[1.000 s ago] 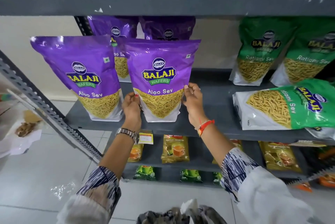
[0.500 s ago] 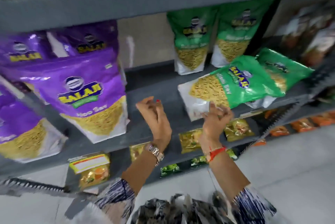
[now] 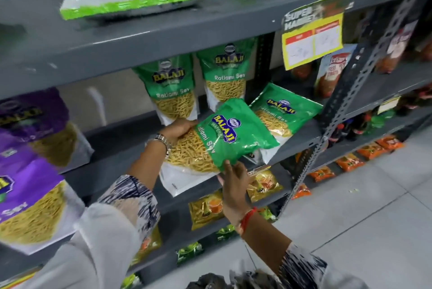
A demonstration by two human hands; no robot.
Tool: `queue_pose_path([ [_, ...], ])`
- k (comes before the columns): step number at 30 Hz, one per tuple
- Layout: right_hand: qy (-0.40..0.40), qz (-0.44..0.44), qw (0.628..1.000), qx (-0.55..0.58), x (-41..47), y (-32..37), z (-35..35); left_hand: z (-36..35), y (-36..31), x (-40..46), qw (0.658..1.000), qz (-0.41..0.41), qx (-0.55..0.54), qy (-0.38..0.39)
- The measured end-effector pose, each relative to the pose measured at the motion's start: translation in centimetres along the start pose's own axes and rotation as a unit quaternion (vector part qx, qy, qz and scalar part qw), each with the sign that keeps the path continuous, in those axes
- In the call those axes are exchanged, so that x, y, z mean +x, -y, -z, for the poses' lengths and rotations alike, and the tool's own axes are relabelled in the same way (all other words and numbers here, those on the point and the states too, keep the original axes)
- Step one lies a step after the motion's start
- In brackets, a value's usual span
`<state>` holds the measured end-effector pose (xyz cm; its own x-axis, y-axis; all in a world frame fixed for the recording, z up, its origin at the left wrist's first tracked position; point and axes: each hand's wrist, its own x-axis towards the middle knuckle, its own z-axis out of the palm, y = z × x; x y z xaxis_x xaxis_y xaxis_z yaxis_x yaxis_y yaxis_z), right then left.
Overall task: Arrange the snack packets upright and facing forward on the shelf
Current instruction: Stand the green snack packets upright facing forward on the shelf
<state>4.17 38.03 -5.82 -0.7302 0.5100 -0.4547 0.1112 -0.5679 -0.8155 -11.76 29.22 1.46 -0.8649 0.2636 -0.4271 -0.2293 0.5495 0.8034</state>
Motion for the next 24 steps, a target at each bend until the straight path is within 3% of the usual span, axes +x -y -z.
queue_pose_path([
  [5,0.043,0.026,0.999,-0.012,0.7,1.0,1.2,0.1,2.2,0.1,0.995,0.011,-0.049,-0.085],
  [12,0.114,0.158,0.975,-0.107,1.6,4.4,3.4,-1.4,4.2,-6.5,0.940,-0.006,-0.287,-0.185],
  [18,0.167,0.244,0.949,-0.107,0.6,7.8,2.7,-2.3,5.8,-10.9,0.897,-0.036,-0.344,-0.276],
  [24,0.210,0.278,0.934,-0.084,-1.6,9.6,3.1,-3.1,6.1,-16.6,0.873,-0.076,-0.380,-0.296],
])
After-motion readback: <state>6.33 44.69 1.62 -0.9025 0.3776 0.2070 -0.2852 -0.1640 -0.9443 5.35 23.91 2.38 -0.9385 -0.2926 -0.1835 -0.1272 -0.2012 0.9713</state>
